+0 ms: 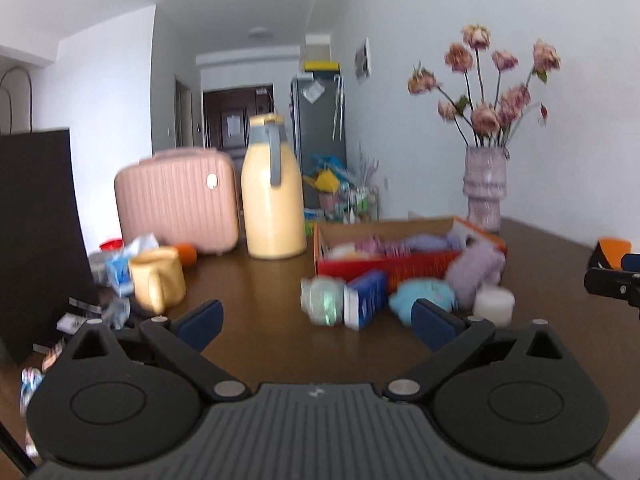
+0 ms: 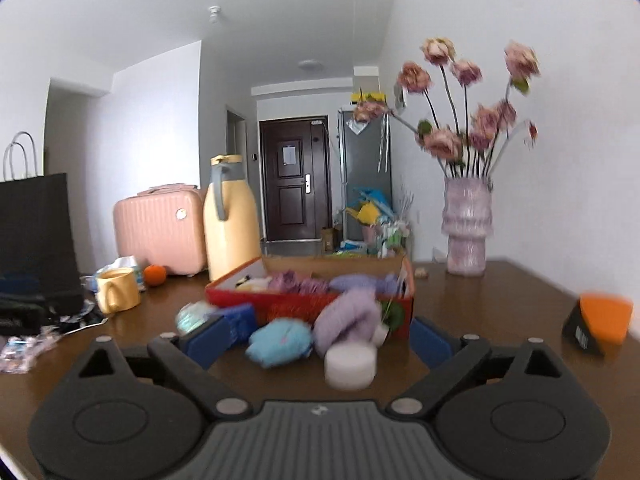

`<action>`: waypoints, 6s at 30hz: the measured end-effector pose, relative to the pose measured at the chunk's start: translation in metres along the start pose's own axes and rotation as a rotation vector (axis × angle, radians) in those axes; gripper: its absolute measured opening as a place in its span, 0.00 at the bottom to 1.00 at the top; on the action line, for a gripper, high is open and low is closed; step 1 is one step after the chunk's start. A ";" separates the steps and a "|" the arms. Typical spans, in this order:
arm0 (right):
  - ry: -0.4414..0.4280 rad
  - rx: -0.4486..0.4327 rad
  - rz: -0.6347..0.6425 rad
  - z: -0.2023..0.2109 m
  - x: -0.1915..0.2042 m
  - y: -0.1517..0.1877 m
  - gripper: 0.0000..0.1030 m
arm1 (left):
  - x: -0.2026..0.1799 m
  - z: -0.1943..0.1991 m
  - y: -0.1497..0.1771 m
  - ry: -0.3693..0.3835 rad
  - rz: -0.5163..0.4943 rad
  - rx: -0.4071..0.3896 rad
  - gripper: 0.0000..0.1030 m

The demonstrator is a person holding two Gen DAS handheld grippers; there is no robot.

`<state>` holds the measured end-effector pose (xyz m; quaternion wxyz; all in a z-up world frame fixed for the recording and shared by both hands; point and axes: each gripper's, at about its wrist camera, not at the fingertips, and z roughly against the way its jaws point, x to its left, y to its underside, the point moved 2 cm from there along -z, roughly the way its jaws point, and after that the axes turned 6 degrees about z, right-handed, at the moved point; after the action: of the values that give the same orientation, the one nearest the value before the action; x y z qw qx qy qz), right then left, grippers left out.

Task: Organize soft objects
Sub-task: 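Withdraw the right tool from the box toward the blue tissue pack, then close the right tool on the blue tissue pack, then carry the tissue pack with the right tool into the box and release, then withdraw the right tool from the box toward the white foam cylinder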

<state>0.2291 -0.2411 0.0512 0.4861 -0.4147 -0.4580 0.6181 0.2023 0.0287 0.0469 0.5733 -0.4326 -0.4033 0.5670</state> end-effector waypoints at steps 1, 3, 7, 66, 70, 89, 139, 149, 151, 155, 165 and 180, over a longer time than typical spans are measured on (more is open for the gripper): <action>-0.004 0.004 -0.023 0.008 0.002 0.008 0.94 | 0.001 0.003 0.007 0.003 0.004 0.012 0.99; -0.035 0.023 -0.033 0.018 0.006 0.022 0.95 | 0.004 0.008 0.022 0.008 0.018 0.050 0.99; -0.037 0.054 0.034 0.034 0.023 0.046 0.95 | 0.007 0.016 0.040 0.000 0.036 0.095 0.99; -0.398 0.360 -0.276 -0.305 0.045 -0.003 0.11 | 0.034 -0.240 -0.012 0.221 0.590 0.443 0.09; -0.402 0.373 -0.297 -0.286 0.042 0.002 0.11 | 0.037 -0.221 -0.007 0.275 0.579 0.451 0.08; -0.424 0.412 -0.348 -0.084 0.014 0.075 0.15 | -0.005 -0.113 0.048 0.512 0.285 0.558 0.13; -0.232 0.424 -0.433 -0.346 -0.123 -0.042 0.19 | -0.113 -0.426 -0.074 0.432 0.299 0.623 0.22; -0.187 0.542 -0.336 -0.377 -0.104 -0.018 0.29 | -0.100 -0.410 -0.079 0.408 0.223 0.559 0.44; -0.167 0.527 -0.301 -0.370 -0.103 -0.023 0.30 | -0.094 -0.393 -0.093 0.407 0.176 0.498 0.51; -0.141 0.477 -0.248 -0.348 -0.107 -0.044 0.38 | -0.081 -0.349 -0.116 0.356 0.045 0.364 0.69; -0.045 0.283 -0.075 -0.237 -0.113 -0.091 0.73 | -0.040 -0.232 -0.130 0.112 -0.151 0.072 0.97; -0.011 0.023 0.000 -0.098 -0.076 -0.098 0.80 | -0.004 -0.113 -0.102 0.010 -0.017 -0.041 1.00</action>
<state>0.3583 -0.2895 0.1278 0.4883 -0.4055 -0.4537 0.6256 0.3404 0.0223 0.1102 0.5710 -0.4436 -0.4157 0.5518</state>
